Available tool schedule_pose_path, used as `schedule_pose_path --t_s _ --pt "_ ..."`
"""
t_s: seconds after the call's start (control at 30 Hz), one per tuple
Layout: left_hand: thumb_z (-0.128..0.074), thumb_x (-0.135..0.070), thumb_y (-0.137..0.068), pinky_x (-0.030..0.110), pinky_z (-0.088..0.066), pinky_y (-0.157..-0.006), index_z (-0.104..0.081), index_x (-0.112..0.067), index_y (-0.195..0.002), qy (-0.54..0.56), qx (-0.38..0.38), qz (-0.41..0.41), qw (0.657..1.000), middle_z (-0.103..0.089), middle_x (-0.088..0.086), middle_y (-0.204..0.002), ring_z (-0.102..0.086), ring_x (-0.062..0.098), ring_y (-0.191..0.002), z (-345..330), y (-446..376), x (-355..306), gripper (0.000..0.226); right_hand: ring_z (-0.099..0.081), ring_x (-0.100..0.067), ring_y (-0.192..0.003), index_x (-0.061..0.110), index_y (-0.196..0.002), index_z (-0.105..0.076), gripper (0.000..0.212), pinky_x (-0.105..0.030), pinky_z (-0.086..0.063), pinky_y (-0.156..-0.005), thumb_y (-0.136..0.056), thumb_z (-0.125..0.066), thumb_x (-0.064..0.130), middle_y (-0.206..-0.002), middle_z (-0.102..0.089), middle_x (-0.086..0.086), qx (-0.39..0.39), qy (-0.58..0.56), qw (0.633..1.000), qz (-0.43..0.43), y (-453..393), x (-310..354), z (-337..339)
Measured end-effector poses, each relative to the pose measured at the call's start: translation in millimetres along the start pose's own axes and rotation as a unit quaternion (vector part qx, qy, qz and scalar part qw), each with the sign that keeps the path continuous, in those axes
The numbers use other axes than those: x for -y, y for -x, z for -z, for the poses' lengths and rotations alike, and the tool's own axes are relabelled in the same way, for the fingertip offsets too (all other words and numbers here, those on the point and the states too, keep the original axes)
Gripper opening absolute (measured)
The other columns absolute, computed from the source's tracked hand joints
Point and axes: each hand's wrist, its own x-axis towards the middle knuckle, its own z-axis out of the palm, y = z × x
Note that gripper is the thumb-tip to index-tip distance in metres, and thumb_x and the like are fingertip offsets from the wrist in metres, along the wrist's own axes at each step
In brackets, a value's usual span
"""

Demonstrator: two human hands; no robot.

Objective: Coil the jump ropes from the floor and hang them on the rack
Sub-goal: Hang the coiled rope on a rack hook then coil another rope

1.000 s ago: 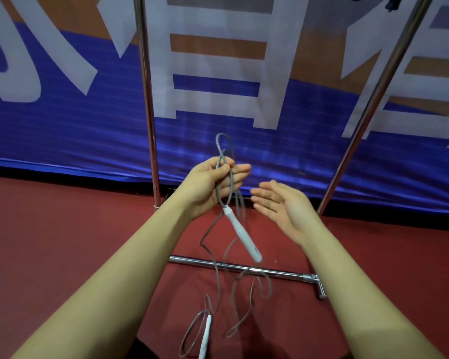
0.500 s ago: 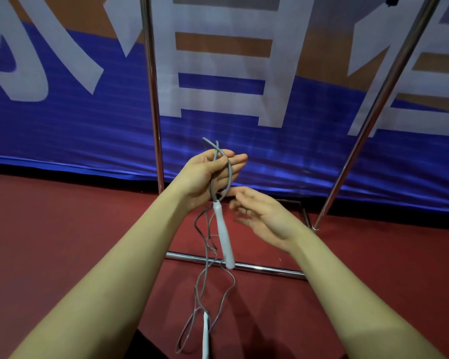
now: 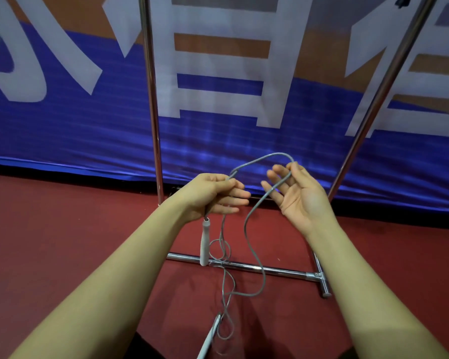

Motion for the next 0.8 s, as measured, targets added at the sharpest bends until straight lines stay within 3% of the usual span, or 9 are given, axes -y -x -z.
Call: schedule_pose_path --t_s 0.1,0.2,0.27,0.37,0.47,0.57,0.7,0.8 --pt "-0.043 -0.01 -0.1 0.031 -0.06 -0.06 -0.051 -0.003 -0.11 -0.013 0.004 -0.001 1.0 -0.073 0.012 -0.081 -0.071 0.018 -0.067 -1 -1 3 0.014 -0.072 -0.02 -0.082 0.014 -0.081 -0.049 0.022 -0.038 -0.059 -0.063 -0.1 -0.038 0.013 -0.084 -0.073 -0.008 0.001 -0.052 0.999 0.012 -2 6 3" --pt "-0.04 -0.001 -0.1 0.033 -0.058 -0.053 -0.032 -0.018 -0.123 -0.011 -0.002 -0.036 0.999 -0.071 0.015 -0.084 -0.07 0.023 -0.061 -2 -2 7 0.03 -0.072 -0.021 -0.088 0.014 -0.081 -0.05 0.024 -0.038 -0.059 -0.066 -0.101 -0.036 0.012 -0.091 -0.073 -0.009 0.003 -0.062 0.998 0.024 -4 8 7" --pt "-0.037 0.003 -0.1 0.035 -0.059 -0.06 -0.039 -0.022 -0.116 -0.003 0.013 -0.07 0.997 -0.069 0.015 -0.087 -0.07 0.023 -0.066 -1 -2 7 0.03 -0.072 -0.02 -0.088 0.013 -0.085 -0.05 0.022 -0.037 -0.059 -0.066 -0.101 -0.035 0.013 -0.091 -0.073 -0.009 -0.002 -0.074 0.997 0.03 -5 9 9" --pt "-0.032 0.007 -0.098 0.031 -0.058 -0.075 -0.059 -0.009 -0.099 0.025 0.03 -0.092 0.995 -0.071 0.01 -0.092 -0.071 0.018 -0.083 0 -6 7 0.031 -0.071 -0.021 -0.091 0.01 -0.09 -0.048 0.019 -0.036 -0.058 -0.066 -0.102 -0.034 0.014 -0.093 -0.073 -0.011 -0.01 -0.106 0.993 0.045 -7 10 10" --pt "-0.037 0.008 -0.095 0.025 -0.053 -0.084 -0.063 -0.001 -0.104 -0.01 0.038 -0.088 0.995 -0.067 0.012 -0.103 -0.066 0.016 -0.094 -7 -8 14 0.029 -0.07 -0.024 -0.095 0.01 -0.086 -0.047 0.019 -0.038 -0.059 -0.071 -0.101 -0.035 0.014 -0.095 -0.072 -0.013 0.011 -0.12 0.991 0.056 -6 11 8" --pt "-0.051 0.002 -0.092 0.024 -0.051 -0.087 -0.067 -0.009 -0.102 -0.088 0.063 -0.074 0.991 -0.071 0.002 -0.099 -0.067 0.011 -0.093 -15 -8 19 0.022 -0.07 -0.028 -0.097 0.014 -0.079 -0.044 0.017 -0.041 -0.058 -0.079 -0.095 -0.04 0.01 -0.094 -0.071 -0.014 0.027 -0.132 0.988 0.069 -5 11 5" --pt "-0.063 -0.007 -0.089 0.025 -0.053 -0.079 -0.071 -0.013 -0.09 -0.208 0.025 -0.068 0.976 -0.073 -0.002 -0.081 -0.067 0.012 -0.082 -19 -10 24 0.01 -0.07 -0.029 -0.094 0.016 -0.078 -0.043 0.026 -0.042 -0.056 -0.084 -0.101 -0.033 0.009 -0.093 -0.071 -0.014 0.006 -0.159 0.984 0.086 -10 13 9" --pt "-0.064 -0.009 -0.088 0.025 -0.055 -0.075 -0.071 -0.009 -0.085 -0.171 -0.014 -0.073 0.983 -0.071 0.003 -0.073 -0.066 0.014 -0.074 -19 -11 22 0.007 -0.07 -0.028 -0.095 0.014 -0.092 -0.047 0.013 -0.04 -0.058 -0.081 -0.1 -0.038 0.017 -0.097 -0.072 -0.015 -0.007 -0.124 0.991 0.052 -14 13 16"
